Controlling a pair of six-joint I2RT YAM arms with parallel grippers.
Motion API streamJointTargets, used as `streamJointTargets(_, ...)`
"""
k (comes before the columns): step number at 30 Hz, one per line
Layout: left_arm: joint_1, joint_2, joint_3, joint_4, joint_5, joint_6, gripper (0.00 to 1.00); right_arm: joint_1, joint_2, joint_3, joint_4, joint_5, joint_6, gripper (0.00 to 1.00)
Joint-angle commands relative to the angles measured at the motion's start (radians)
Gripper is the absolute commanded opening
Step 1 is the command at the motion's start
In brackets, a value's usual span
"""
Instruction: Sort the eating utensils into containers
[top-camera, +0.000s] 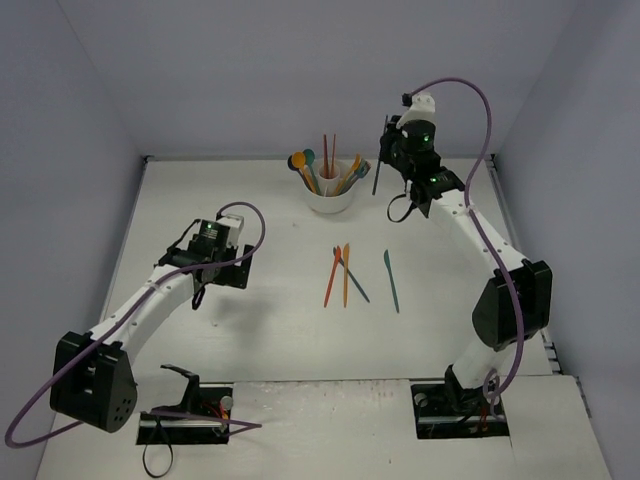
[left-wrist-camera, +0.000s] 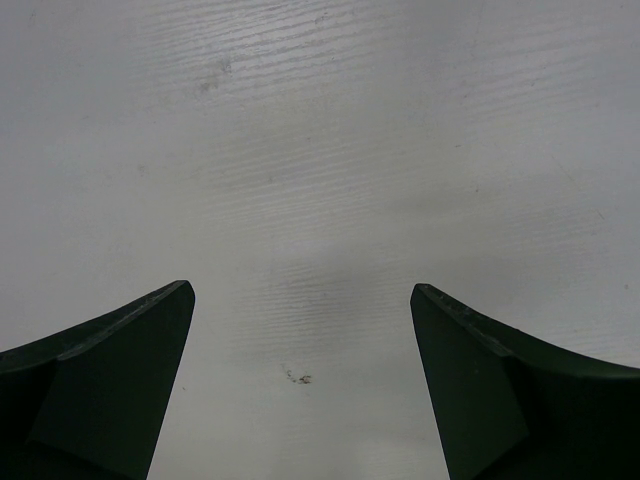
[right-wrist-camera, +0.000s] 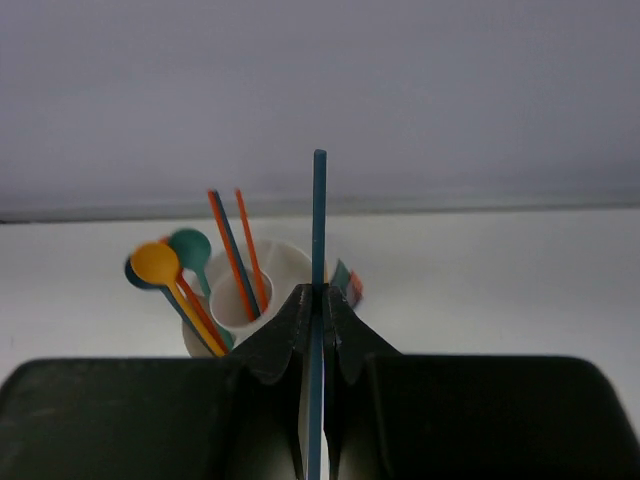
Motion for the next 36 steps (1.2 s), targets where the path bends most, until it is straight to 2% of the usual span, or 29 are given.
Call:
streamJointTargets(1, 0.009, 0.003, 0.050, 0.036, -0.005, -0.009, 0.88, 0.019, 0.028, 0.004, 0.384, -0.080, -0.084, 0.00)
streamJointTargets(7, 0.009, 0.032, 0.049, 0.038, -0.022, -0.008, 0.88, 0.042, 0.140, 0.078, 0.591, -0.159, -0.099, 0.00)
streamJointTargets(15, 0.009, 0.056, 0.041, 0.048, -0.032, 0.000, 0.88, 0.061, 0.295, 0.169, 0.728, -0.194, -0.113, 0.00)
streamJointTargets(25, 0.009, 0.048, 0.024, 0.064, -0.040, 0.001, 0.88, 0.065, 0.440, 0.231, 0.802, -0.211, -0.114, 0.00)
streamJointTargets(36, 0.008, 0.056, 0.027, 0.066, -0.037, 0.004, 0.88, 0.093, 0.483, 0.178, 0.825, -0.207, -0.126, 0.00)
